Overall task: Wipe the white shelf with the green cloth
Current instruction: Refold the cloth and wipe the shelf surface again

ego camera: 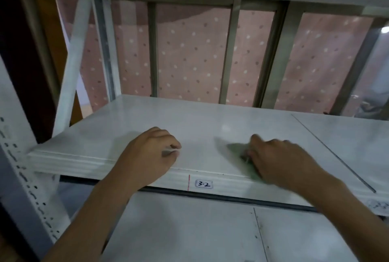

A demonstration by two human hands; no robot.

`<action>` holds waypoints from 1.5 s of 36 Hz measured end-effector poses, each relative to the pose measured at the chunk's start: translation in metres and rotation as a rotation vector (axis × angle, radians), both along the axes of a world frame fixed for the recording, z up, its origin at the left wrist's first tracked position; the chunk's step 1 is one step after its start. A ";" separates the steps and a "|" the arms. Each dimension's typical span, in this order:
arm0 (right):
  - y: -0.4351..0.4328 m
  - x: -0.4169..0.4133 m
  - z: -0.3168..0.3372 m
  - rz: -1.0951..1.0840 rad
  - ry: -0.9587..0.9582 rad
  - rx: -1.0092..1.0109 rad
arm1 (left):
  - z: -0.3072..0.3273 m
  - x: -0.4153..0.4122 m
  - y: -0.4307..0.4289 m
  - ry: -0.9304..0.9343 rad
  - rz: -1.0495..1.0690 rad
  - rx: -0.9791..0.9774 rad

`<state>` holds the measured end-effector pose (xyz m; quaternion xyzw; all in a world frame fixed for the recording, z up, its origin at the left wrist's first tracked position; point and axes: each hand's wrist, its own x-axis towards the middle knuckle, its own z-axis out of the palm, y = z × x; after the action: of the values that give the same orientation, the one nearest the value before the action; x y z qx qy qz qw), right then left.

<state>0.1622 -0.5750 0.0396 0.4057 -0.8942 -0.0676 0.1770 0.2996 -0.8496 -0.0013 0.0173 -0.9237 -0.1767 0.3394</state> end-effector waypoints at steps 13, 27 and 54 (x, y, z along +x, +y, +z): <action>0.049 -0.156 0.000 -0.508 -0.169 -0.140 | 0.005 -0.063 0.085 -0.023 -0.236 -0.094; -0.047 -0.180 0.005 -0.256 -0.106 0.028 | 0.000 -0.023 0.053 -0.074 -0.175 -0.073; -0.228 0.080 -0.004 1.008 -0.004 -0.072 | 0.006 0.106 -0.067 0.158 0.077 -0.083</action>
<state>0.2420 -0.8035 0.0360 0.7808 -0.5891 0.0579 0.1996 0.4059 -0.9162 0.0050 0.0247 -0.8993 -0.1257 0.4182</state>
